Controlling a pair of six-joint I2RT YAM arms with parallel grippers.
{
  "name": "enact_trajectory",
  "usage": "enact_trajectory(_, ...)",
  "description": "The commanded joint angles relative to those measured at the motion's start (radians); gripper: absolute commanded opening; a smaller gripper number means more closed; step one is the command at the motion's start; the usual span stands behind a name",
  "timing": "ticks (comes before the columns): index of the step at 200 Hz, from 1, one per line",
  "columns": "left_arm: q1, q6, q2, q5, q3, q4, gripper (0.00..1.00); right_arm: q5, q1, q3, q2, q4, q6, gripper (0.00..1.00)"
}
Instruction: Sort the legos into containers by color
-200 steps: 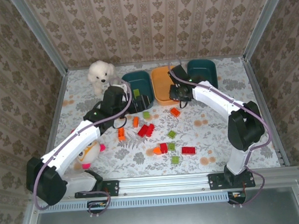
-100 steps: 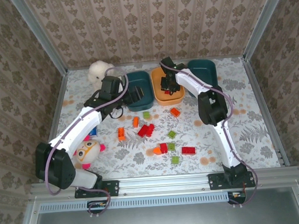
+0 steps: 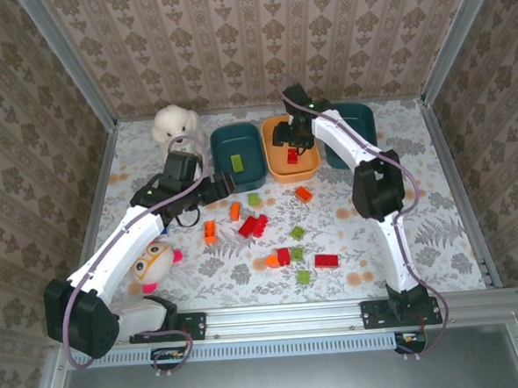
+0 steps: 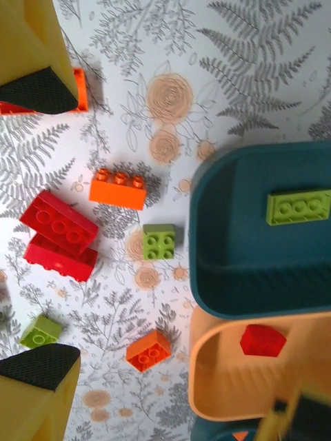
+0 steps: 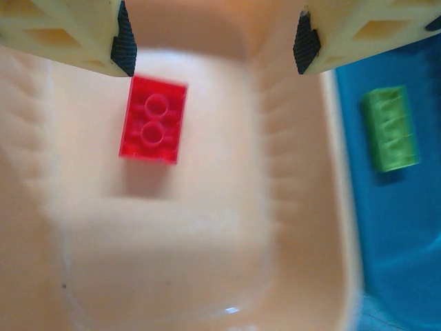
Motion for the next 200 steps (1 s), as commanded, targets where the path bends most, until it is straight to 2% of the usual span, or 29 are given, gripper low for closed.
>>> enact_trajectory(1, 0.008, 0.004, -0.042, -0.019, -0.014, -0.050, 0.90, -0.018, 0.019, -0.149, -0.228, 0.087, -0.043, 0.65)
enact_trajectory(32, 0.008, 0.025, -0.078, 0.005, -0.025, -0.077, 0.89, -0.036, 0.052, -0.431, -0.464, 0.207, -0.069, 0.65)
enact_trajectory(89, -0.020, 0.117, -0.140, 0.120, -0.090, -0.088, 0.87, -0.025, 0.128, -0.772, -0.752, 0.195, -0.046, 0.64)
enact_trajectory(108, -0.097, 0.171, -0.097, 0.119, -0.078, -0.081, 0.85, -0.077, 0.151, -0.900, -0.862, 0.239, -0.021, 0.64)
enact_trajectory(136, -0.253, 0.249, 0.060, 0.073, -0.007, -0.086, 0.82, -0.184, 0.163, -1.111, -1.046, 0.293, 0.064, 0.64)
enact_trajectory(168, -0.409, 0.312, 0.256, 0.030, 0.112, -0.084, 0.79, -0.242, 0.167, -1.252, -1.263, 0.218, 0.127, 0.65)
enact_trajectory(200, -0.486, 0.313, 0.426, -0.015, 0.240, -0.112, 0.77, -0.217, 0.167, -1.294, -1.487, 0.058, 0.155, 0.76)
